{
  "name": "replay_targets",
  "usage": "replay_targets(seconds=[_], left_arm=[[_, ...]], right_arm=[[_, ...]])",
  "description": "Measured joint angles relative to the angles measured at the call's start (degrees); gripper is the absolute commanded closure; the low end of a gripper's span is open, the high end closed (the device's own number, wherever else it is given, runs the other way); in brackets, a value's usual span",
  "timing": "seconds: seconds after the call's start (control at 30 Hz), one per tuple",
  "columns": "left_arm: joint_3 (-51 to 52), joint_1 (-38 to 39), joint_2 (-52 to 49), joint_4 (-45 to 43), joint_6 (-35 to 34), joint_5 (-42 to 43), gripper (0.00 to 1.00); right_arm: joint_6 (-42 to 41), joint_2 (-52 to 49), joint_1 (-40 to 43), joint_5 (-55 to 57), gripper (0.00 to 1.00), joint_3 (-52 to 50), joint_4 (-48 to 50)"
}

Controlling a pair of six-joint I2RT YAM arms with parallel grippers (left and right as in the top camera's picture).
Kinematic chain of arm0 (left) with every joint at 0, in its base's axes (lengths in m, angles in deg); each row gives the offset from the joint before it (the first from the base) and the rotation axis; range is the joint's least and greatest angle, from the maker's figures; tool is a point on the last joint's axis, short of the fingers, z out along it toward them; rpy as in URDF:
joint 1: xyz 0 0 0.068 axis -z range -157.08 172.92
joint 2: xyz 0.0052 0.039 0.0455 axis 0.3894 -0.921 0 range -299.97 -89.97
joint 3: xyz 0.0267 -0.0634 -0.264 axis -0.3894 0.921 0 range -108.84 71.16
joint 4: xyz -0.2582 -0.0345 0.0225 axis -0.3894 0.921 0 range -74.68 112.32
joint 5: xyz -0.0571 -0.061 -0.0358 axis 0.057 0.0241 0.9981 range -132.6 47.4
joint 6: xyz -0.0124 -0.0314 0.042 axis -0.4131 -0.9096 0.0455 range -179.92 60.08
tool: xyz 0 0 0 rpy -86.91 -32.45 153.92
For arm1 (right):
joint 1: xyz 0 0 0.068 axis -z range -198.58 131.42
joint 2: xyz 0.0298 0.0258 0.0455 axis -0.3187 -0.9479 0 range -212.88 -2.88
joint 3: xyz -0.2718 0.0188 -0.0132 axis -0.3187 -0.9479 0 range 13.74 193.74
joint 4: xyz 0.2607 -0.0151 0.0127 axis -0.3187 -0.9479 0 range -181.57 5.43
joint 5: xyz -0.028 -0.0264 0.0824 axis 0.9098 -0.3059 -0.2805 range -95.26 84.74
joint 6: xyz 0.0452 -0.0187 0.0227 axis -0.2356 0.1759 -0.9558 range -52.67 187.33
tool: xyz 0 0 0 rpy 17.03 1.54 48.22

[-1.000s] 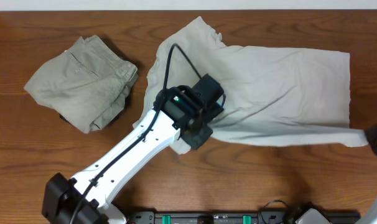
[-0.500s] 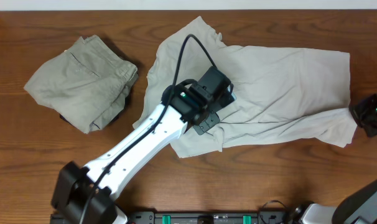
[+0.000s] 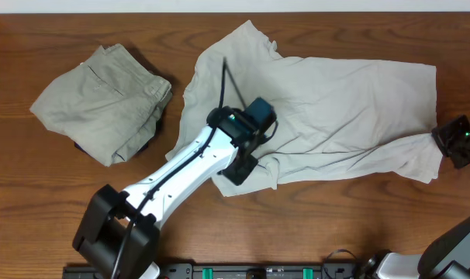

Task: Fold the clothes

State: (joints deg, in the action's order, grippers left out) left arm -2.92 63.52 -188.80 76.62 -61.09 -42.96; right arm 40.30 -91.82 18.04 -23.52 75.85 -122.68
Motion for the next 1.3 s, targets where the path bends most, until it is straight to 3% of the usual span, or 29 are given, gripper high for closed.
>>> replay_targets(seconds=[0.27, 0.57, 1.03, 1.1, 1.27, 1.3], left_arm=[[12.7, -7.1, -0.1, -10.1, -8.9, 4.4, 0.41], [15.2, -9.7, -0.1, -16.7, -8.9, 13.8, 0.41], [18.3, -9.7, -0.3, -18.0, -9.4, 16.9, 0.44], [18.3, -9.7, -1.1, -18.3, -9.8, 17.0, 0.53], [18.1, -10.3, -3.0, -18.4, -11.1, 17.3, 0.91], [18.1, -10.5, -3.1, -18.3, -11.5, 17.4, 0.94]], right_arm=[[0.0, 0.0, 0.0, 0.0, 0.99, 0.0, -0.1], [0.0, 0.0, 0.0, 0.0, 0.99, 0.0, -0.2], [0.0, 0.0, 0.0, 0.0, 0.99, 0.0, -0.8], [0.0, 0.0, 0.0, 0.0, 0.99, 0.0, -1.0], [0.0, 0.0, 0.0, 0.0, 0.99, 0.0, -1.1], [0.0, 0.0, 0.0, 0.0, 0.99, 0.0, -1.1]])
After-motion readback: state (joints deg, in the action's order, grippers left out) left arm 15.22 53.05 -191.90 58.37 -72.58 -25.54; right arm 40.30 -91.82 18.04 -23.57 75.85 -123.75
